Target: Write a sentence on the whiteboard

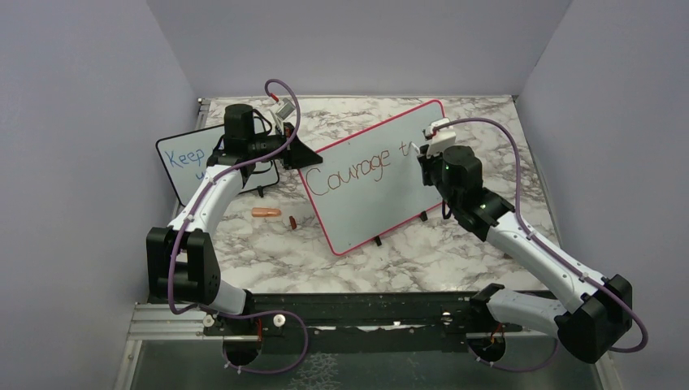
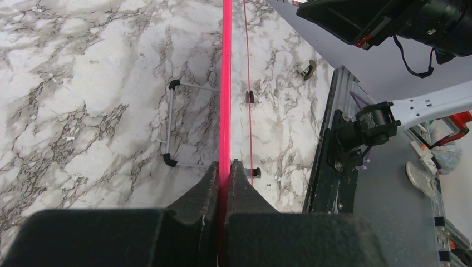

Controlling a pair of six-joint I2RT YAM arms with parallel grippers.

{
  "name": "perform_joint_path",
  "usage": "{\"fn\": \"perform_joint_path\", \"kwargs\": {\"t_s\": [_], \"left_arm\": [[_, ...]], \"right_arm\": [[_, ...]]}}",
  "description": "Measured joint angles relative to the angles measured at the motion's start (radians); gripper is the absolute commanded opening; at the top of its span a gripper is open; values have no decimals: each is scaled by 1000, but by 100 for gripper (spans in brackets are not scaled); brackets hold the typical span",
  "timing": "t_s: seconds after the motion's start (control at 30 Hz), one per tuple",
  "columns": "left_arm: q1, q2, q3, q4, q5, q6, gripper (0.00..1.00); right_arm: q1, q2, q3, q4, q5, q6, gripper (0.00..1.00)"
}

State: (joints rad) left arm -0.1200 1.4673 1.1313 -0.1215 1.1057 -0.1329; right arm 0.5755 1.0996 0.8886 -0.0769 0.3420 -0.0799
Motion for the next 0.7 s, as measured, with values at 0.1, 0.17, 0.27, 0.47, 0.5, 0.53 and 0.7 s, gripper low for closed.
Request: {"fn": "perform_joint_path", "kwargs": {"t_s": [0.1, 0.17, 0.27, 0.47, 0.5, 0.53, 0.7], "left_arm": [[0, 0, 0, 0, 0, 0, 0], [0, 0, 0, 0, 0, 0, 0], [0, 0, 0, 0, 0, 0, 0], [0, 0, 0, 0, 0, 0, 0], [0, 0, 0, 0, 0, 0, 0], [0, 0, 0, 0, 0, 0, 0], [0, 0, 0, 0, 0, 0, 0]], "right_arm": [[-1, 1, 3, 0, 0, 0, 1], [-2, 1, 3, -1, -3, 1, 1], [-2, 1, 3, -4, -15, 2, 1], [-2, -8, 3, -33, -35, 18, 1], [-2, -10, 2, -38, -40, 21, 1], [-2, -11, 2, -42, -44, 23, 1], [-2, -16, -3, -58, -53, 31, 1]]}}
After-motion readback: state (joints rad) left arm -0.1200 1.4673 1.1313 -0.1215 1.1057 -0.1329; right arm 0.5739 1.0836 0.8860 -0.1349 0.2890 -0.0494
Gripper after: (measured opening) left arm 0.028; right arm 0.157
